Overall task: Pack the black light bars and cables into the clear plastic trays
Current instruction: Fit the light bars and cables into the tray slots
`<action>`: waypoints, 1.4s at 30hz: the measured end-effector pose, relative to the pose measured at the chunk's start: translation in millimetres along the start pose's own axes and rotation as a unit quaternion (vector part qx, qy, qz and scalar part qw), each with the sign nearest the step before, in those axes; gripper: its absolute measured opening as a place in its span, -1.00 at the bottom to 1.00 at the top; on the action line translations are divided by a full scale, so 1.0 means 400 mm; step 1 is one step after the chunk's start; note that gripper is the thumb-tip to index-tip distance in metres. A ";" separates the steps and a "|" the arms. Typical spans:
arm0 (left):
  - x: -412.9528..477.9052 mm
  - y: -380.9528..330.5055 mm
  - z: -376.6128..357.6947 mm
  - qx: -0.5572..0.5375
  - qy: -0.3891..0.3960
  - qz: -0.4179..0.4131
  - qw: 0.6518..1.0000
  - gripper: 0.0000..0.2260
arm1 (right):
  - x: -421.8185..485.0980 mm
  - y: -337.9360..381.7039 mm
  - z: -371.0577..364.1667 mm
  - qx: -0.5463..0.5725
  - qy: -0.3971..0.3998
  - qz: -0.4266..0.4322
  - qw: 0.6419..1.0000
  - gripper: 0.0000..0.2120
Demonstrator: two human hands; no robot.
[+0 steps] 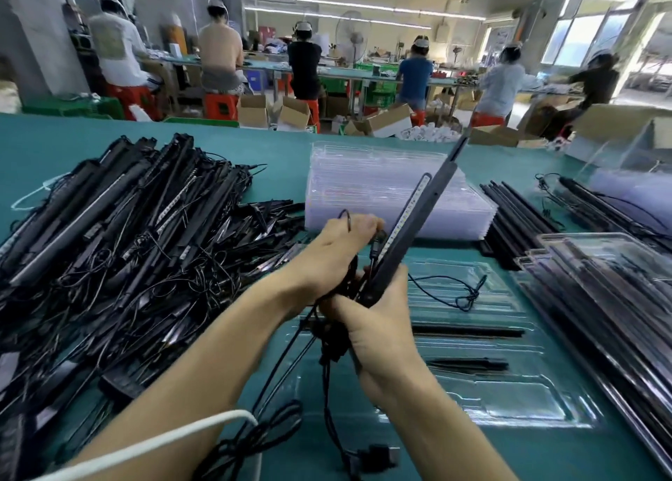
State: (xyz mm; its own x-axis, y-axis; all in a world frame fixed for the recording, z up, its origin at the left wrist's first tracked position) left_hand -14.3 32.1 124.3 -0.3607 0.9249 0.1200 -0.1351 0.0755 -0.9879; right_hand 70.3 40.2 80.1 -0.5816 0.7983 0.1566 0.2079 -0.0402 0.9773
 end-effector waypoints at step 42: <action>-0.282 -0.012 0.034 -0.025 0.350 0.106 0.930 -0.83 | -0.011 0.094 0.072 0.079 0.125 -0.020 0.989 -0.48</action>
State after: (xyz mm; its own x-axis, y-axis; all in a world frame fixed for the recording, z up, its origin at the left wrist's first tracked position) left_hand 14.6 -77.7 116.9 0.3182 0.9354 -0.1543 -0.0805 -0.1355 -0.9875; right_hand 103.4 52.4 112.3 -0.7640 0.6227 0.1688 0.2906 0.0985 0.9517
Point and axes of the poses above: each hand's wrist, its own x-axis towards the middle knuckle, its own z-axis out of the back of the hand, y = z × x, the point moved 7 cm from there along x, towards the middle knuckle, and after that the axes turned 10 degrees about -x, right-handed, at the moved point
